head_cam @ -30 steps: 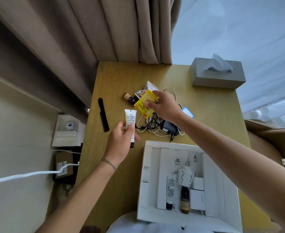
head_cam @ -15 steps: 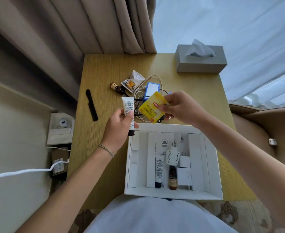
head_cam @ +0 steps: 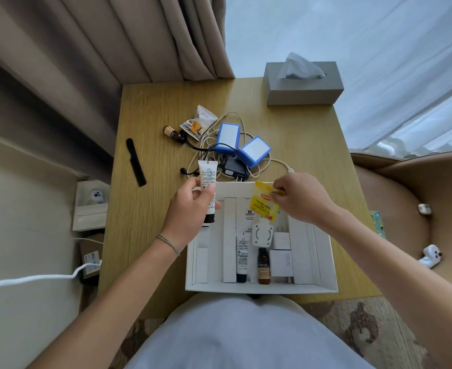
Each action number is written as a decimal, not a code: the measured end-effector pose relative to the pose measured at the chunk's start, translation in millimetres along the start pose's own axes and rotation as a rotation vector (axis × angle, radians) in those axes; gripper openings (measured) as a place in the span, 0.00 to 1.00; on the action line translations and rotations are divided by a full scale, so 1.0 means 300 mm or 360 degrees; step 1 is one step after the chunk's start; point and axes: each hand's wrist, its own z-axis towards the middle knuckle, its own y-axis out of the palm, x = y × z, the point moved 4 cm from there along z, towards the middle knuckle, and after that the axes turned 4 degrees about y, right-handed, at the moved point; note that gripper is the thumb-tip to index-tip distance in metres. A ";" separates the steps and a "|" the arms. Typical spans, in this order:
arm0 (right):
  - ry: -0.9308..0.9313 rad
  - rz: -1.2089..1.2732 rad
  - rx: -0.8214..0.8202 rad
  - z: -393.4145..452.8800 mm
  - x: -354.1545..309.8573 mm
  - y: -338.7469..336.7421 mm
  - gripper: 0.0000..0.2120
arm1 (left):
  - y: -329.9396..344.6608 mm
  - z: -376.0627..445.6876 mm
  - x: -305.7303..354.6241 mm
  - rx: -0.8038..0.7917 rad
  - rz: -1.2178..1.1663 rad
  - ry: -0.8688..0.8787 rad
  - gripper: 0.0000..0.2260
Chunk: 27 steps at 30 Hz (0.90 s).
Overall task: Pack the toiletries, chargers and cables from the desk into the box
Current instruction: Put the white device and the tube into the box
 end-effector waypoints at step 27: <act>0.0160 -0.0304 -0.0051 -0.006 0.109 0.238 0.11 | 0.177 -0.067 -0.121 -0.0423 0.0439 -0.0167 0.09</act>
